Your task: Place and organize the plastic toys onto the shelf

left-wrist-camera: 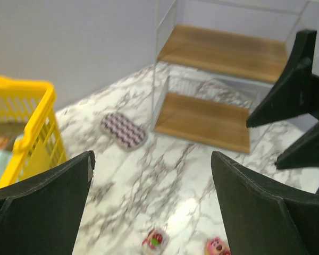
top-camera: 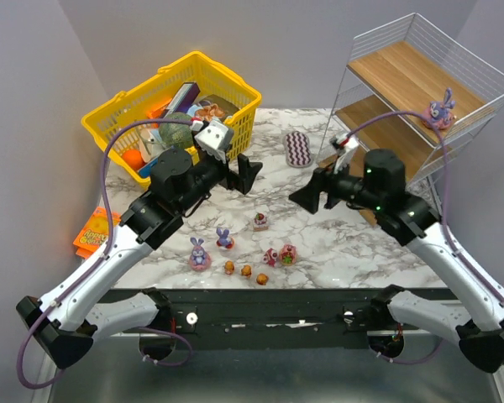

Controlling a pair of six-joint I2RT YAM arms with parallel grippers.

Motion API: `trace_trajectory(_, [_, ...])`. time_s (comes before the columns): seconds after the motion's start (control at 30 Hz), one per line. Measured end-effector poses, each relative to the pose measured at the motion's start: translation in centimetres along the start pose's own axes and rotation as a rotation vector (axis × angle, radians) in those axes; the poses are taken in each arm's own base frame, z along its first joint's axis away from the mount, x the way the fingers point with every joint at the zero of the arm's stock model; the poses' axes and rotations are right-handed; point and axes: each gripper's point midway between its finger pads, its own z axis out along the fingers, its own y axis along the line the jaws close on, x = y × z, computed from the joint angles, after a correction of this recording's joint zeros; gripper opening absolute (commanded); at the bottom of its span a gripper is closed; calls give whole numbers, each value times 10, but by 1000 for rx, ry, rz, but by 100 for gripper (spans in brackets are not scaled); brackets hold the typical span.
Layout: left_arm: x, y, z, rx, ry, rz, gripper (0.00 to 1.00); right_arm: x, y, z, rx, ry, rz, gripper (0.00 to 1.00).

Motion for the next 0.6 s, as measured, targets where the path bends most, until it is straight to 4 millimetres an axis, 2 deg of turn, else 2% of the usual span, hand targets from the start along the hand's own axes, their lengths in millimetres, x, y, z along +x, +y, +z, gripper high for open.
trace_trajectory(0.13, [23,17,-17,-101,55,-31,99,62,23,43,-92,136,-8,86])
trace_trajectory(0.27, [15,25,-33,-150,28,-42,99,104,54,89,-206,246,-52,86])
trace_trajectory(0.37, [2,30,-45,-182,-13,-42,99,122,67,115,-263,289,-67,85])
trace_trajectory(0.6, [-12,49,-71,-302,-55,-42,99,139,88,162,-346,317,-88,82])
